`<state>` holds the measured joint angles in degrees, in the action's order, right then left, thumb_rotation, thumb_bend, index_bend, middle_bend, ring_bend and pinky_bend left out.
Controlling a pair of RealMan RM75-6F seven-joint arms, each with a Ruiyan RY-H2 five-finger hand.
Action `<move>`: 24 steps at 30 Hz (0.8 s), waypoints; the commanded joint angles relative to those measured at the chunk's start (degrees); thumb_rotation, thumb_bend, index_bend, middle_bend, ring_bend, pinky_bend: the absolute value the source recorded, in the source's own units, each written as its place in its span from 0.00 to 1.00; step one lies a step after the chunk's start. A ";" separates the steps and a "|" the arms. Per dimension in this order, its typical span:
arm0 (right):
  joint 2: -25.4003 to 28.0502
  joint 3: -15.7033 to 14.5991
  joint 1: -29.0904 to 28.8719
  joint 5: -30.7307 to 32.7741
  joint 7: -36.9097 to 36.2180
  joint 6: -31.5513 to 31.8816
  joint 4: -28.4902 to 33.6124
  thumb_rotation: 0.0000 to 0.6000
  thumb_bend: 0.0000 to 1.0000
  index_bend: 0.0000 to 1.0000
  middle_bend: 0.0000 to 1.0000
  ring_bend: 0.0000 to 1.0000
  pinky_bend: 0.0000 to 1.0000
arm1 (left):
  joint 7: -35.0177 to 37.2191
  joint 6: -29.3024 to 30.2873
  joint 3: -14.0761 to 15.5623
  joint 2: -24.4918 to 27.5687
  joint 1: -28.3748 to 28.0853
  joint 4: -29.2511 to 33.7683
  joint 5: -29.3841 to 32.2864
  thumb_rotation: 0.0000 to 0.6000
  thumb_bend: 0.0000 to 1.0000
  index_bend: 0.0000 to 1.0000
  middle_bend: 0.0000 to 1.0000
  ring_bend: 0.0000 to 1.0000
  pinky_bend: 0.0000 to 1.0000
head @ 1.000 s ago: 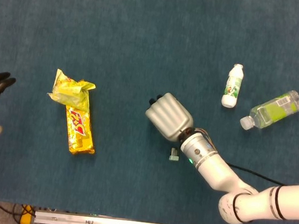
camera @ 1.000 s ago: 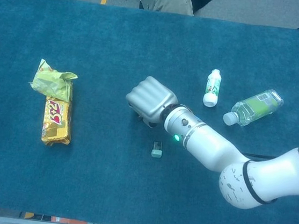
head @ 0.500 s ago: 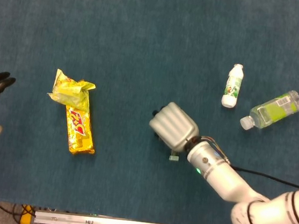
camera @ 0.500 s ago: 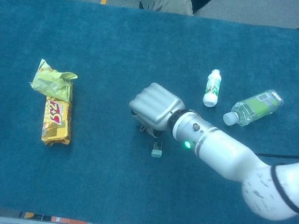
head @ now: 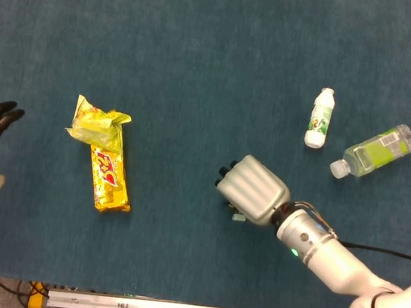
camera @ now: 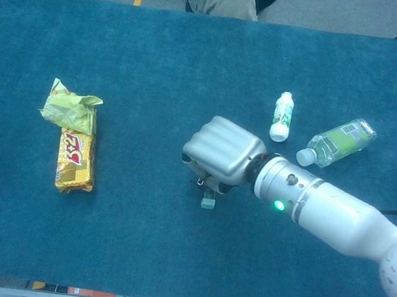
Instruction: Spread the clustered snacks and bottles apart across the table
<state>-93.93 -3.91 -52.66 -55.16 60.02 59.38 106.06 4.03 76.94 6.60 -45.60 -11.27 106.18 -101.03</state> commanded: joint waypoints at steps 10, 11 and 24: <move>6.37 -0.47 3.33 -6.22 -4.22 5.31 3.54 1.00 0.29 0.23 0.37 0.38 0.68 | -0.69 -0.52 -0.52 -0.05 -0.25 0.30 1.09 1.00 0.32 0.02 0.07 0.03 0.18; 7.14 -0.37 3.76 -6.69 -4.63 6.03 3.72 1.00 0.29 0.23 0.37 0.37 0.68 | -0.67 -0.52 -0.58 -0.08 -0.23 0.24 1.28 1.00 0.32 0.02 0.07 0.03 0.18; 20.92 -0.98 13.29 -13.44 -14.85 16.46 6.52 1.00 0.28 0.23 0.37 0.36 0.65 | -0.76 2.25 -3.03 -3.23 1.49 -2.37 6.93 1.00 0.32 0.02 0.07 0.03 0.18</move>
<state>-74.96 -4.46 -41.04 -67.26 46.81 74.26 111.96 3.09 79.05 3.86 -48.49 -10.00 104.15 -94.70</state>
